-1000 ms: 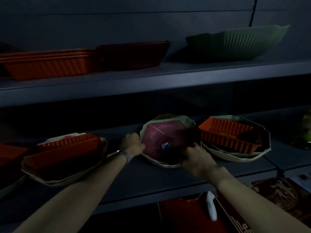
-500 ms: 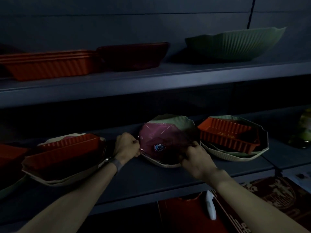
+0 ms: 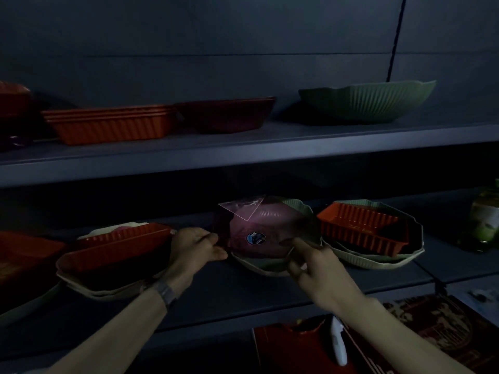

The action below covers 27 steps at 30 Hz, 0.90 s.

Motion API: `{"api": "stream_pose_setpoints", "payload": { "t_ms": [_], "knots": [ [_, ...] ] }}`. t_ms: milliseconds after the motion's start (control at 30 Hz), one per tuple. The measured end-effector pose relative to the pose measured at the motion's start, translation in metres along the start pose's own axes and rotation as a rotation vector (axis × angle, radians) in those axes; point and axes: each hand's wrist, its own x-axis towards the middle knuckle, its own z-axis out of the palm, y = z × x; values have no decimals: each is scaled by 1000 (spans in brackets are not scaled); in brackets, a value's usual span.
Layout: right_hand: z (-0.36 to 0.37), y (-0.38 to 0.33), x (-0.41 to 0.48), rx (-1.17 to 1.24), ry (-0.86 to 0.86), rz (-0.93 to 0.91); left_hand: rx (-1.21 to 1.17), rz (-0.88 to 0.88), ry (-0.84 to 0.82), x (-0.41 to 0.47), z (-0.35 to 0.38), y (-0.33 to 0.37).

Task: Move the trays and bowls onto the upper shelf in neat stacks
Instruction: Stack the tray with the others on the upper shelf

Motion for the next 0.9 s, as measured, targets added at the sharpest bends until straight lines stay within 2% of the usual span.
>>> {"api": "stream_pose_setpoints", "payload": {
  "t_ms": [133, 333, 633, 733, 900],
  "knots": [
    [0, -13, -12, 16, 67, -76, -63, -17, -46, -20, -5, 4],
    [-7, -17, -30, 103, 123, -71, 16, -14, -74, -53, -16, 13],
    [-33, -27, -62, 187, 105, -60, 515, 345, -225, -123, -39, 24],
    [-41, -31, -71, 196, 86, -67, 569, 356, -236, -136, -43, 29],
    [-61, -50, -89, 195, 136, -159, 511, 408, -205, -157, -49, 43]
  ]
}}
